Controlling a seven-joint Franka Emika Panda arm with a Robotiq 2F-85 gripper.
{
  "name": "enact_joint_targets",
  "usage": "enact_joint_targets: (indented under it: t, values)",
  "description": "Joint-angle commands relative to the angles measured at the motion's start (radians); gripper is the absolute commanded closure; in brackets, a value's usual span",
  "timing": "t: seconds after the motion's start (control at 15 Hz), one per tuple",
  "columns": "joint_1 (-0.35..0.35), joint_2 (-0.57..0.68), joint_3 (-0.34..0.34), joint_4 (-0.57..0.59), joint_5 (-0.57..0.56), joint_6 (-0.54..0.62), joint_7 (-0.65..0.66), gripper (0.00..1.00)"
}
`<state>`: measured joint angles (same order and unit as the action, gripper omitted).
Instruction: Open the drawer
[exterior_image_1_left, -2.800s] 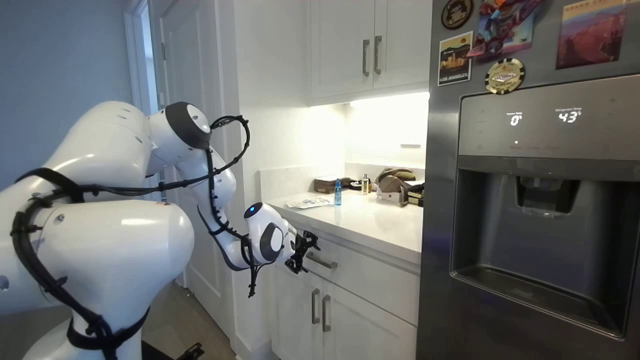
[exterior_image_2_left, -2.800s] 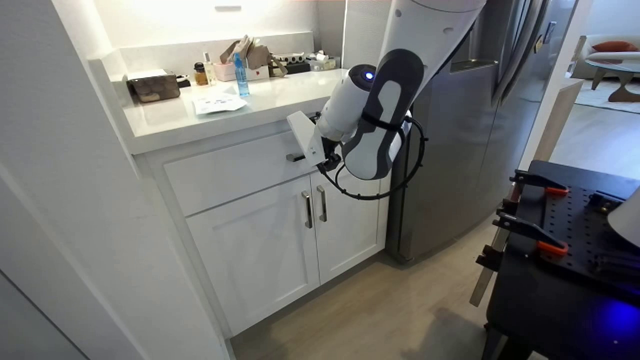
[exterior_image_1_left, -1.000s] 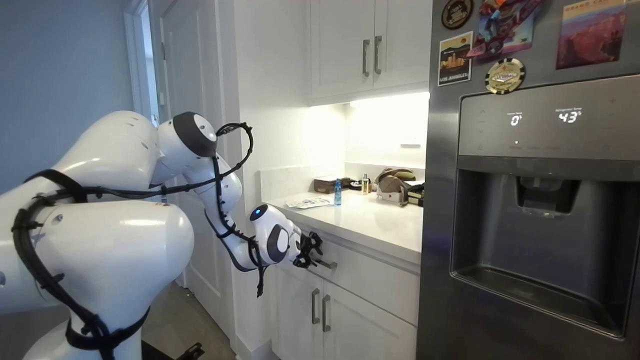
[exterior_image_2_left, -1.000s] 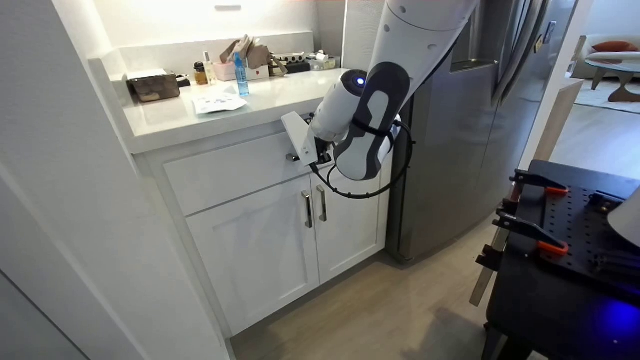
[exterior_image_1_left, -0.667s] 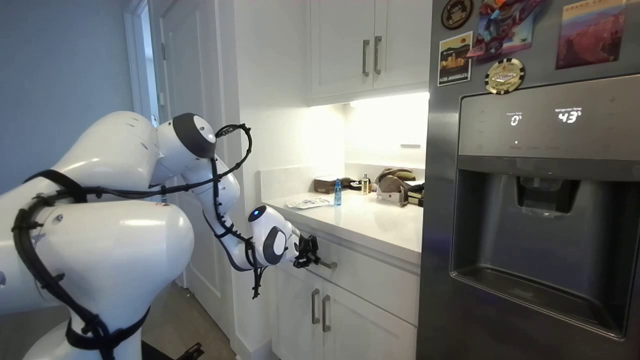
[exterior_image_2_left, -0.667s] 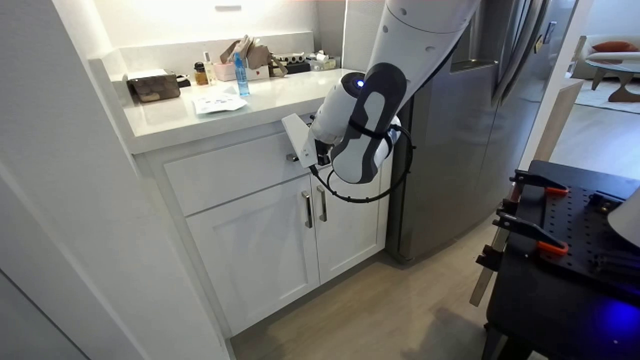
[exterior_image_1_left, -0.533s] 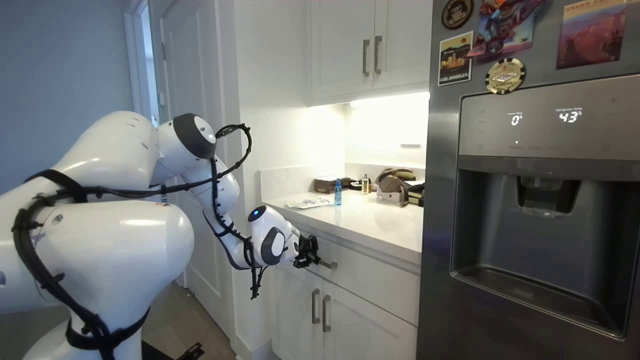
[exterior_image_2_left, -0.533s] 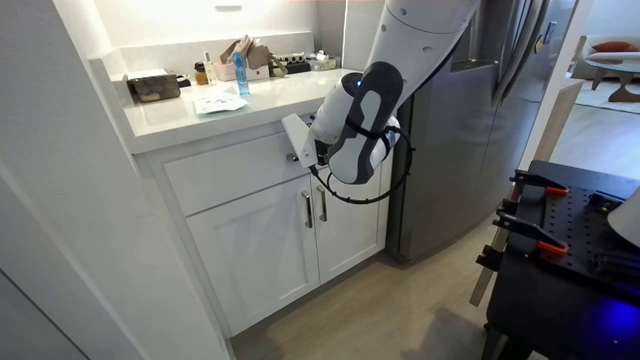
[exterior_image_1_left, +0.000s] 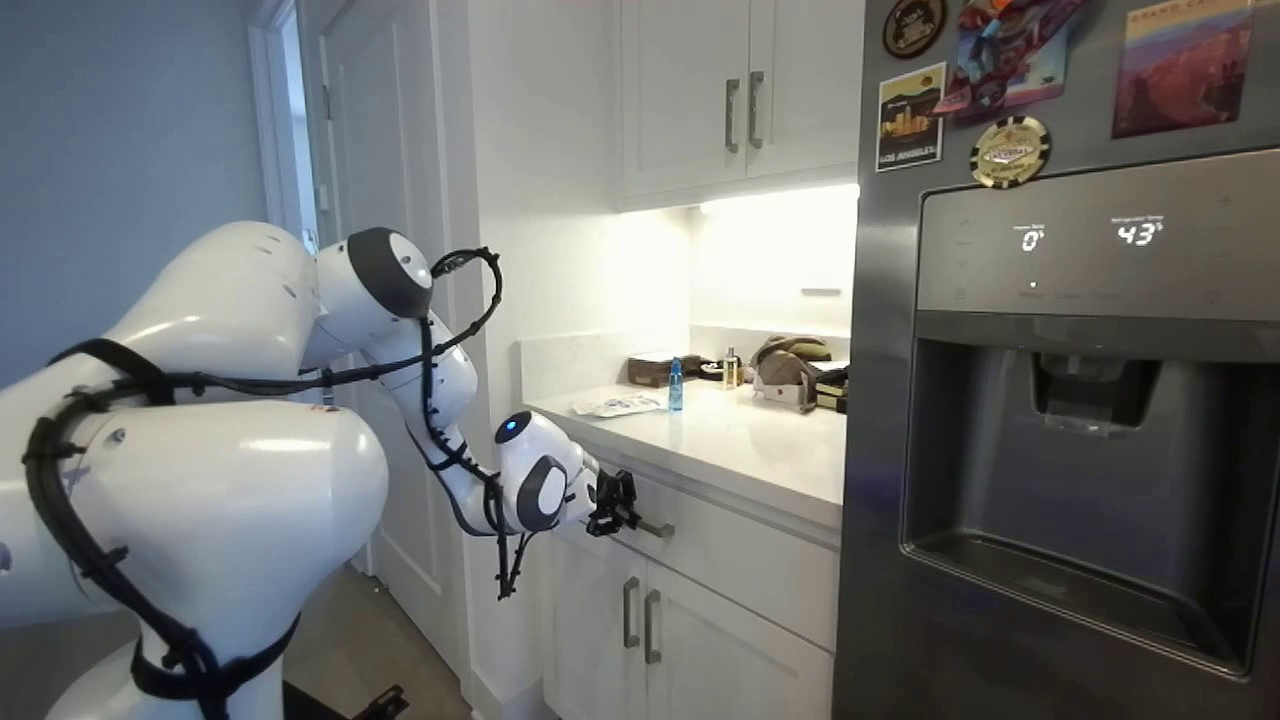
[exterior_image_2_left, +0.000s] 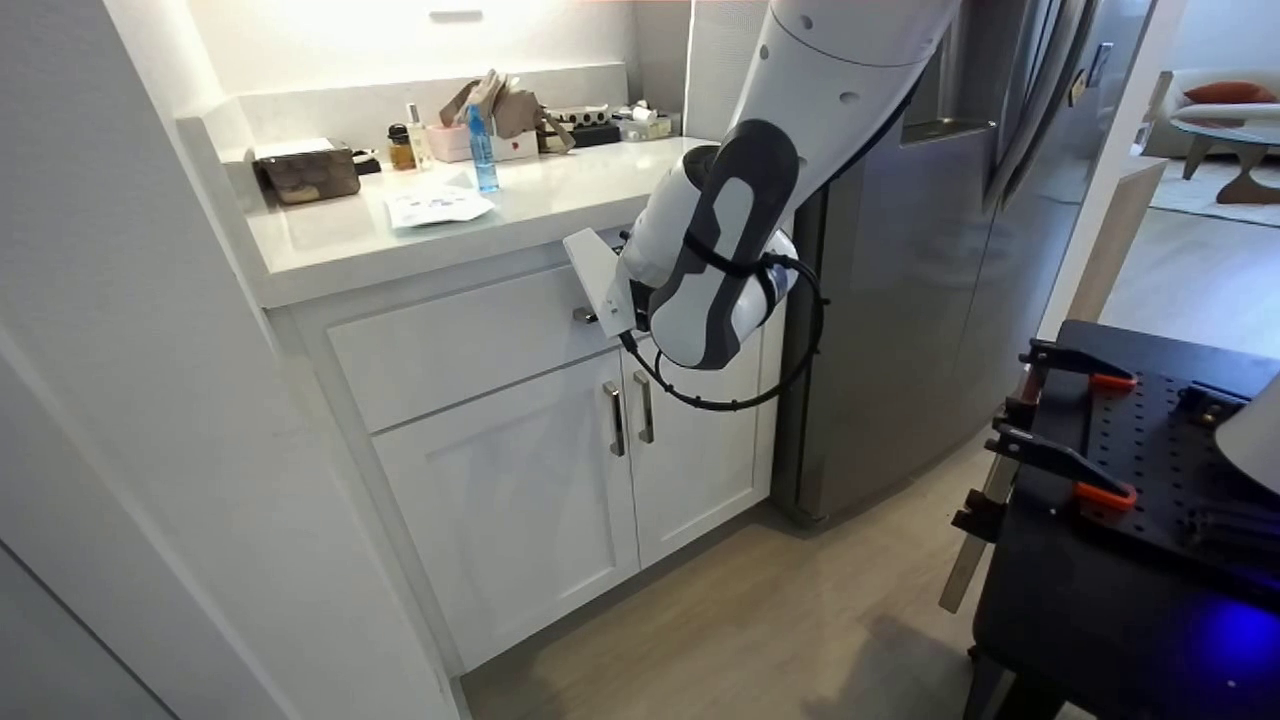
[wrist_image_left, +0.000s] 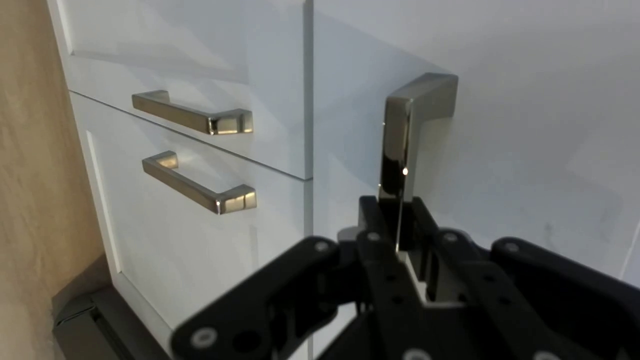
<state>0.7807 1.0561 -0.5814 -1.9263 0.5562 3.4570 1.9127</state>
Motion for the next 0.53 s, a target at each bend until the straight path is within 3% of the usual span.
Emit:
enact_joint_targets:
  t: [0.0, 0.47]
  values:
    - [0.025, -0.074, 0.017, -0.104, -0.021, 0.0, -0.001, 0.96]
    - [0.032, -0.115, 0.041, -0.177, -0.043, 0.002, -0.004, 0.96]
